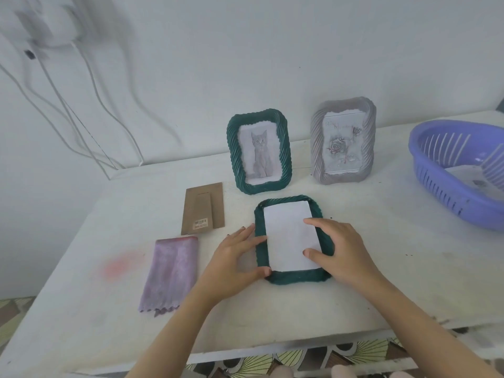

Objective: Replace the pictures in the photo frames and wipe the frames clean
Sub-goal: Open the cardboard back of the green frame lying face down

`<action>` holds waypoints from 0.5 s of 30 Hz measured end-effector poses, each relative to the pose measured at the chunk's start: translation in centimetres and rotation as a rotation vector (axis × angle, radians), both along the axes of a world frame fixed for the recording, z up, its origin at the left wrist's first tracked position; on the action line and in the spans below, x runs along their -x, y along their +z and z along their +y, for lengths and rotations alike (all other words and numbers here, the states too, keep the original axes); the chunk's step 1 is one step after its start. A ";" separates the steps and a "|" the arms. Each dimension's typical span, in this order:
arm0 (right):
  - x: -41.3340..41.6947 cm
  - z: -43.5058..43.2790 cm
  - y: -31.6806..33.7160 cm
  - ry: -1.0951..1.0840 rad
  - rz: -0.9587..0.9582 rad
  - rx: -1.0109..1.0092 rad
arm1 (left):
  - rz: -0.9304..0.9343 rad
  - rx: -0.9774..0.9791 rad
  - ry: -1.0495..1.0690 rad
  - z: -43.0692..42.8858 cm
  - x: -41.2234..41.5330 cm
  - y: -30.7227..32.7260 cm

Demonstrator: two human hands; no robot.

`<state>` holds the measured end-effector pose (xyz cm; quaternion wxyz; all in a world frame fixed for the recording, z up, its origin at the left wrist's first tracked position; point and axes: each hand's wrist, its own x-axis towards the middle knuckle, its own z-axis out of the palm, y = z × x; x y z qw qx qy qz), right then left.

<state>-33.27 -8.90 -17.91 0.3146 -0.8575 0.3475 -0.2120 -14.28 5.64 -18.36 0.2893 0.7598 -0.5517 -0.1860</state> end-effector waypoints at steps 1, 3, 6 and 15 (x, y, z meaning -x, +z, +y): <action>-0.1 0.0 0.1 -0.003 0.000 0.015 | -0.012 0.008 0.015 0.1 0.0 -0.2; -0.2 0.2 0.1 -0.002 0.021 0.067 | -0.062 0.016 0.026 0.2 0.0 -0.5; -0.5 0.4 0.2 -0.021 0.051 0.099 | -0.100 -0.004 -0.010 0.3 0.1 -0.5; -0.7 -0.2 1.0 -0.109 0.045 0.002 | -0.123 -0.050 -0.042 -0.2 0.3 0.3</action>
